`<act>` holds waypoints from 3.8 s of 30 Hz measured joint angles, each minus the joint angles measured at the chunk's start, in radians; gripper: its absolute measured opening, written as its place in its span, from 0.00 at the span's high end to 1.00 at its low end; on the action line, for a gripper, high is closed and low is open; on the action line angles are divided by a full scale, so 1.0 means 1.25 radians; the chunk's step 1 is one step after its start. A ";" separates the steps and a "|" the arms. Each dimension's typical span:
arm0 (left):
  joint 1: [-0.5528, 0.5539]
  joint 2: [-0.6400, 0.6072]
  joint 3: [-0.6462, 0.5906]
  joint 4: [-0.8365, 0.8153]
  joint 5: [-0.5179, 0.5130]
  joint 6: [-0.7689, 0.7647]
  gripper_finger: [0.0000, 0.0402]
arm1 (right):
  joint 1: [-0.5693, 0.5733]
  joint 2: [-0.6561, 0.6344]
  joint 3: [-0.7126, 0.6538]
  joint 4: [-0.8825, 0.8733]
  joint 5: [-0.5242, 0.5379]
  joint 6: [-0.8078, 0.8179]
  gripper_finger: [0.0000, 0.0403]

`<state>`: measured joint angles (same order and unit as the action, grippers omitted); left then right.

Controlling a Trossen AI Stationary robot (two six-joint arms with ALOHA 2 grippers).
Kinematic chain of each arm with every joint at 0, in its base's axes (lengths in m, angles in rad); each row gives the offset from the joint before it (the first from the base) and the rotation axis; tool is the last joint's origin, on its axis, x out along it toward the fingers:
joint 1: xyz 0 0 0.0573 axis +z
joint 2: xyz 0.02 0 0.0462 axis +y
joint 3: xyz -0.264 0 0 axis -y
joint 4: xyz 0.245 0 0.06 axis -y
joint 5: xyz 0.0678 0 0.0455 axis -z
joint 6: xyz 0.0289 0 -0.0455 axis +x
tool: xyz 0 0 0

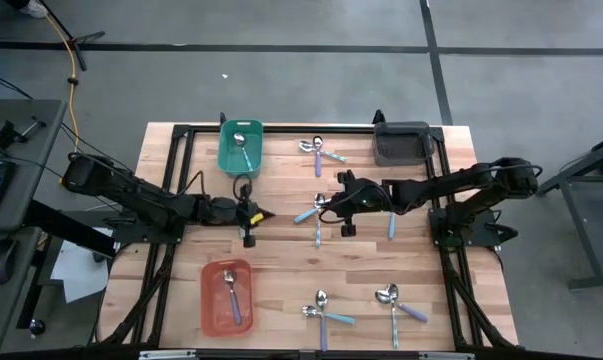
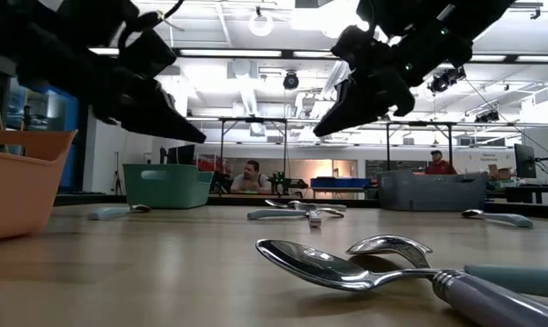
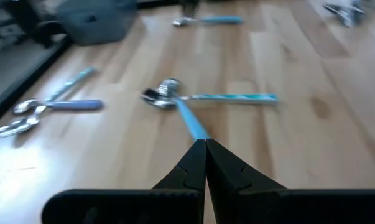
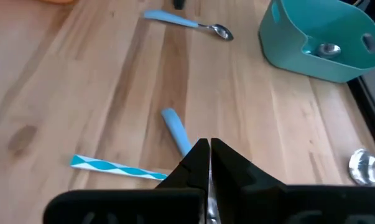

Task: Sort silverware by color (type)
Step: Put the light blue spoon into the black bin

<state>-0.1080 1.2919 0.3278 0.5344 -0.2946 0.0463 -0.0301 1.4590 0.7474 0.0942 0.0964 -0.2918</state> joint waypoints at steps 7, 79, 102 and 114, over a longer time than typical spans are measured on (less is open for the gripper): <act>0.111 0.000 -0.051 0.118 0.081 0.017 1.00 | -0.034 0.001 0.006 -0.007 -0.003 -0.004 0.94; 0.416 0.000 -0.059 0.182 0.268 0.077 1.00 | -0.065 0.464 0.570 -0.553 -0.113 -0.072 0.95; 0.416 0.001 -0.059 0.172 0.268 0.084 1.00 | -0.532 -0.073 0.209 -0.576 0.112 -0.066 0.96; 0.416 0.001 -0.059 0.174 0.268 0.083 1.00 | -0.781 -0.040 0.094 -0.445 0.017 -0.151 0.96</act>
<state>0.4118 1.2930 0.2539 0.7513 0.0402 0.1503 -1.0060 1.4095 0.8649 -0.4617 0.1181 -0.4804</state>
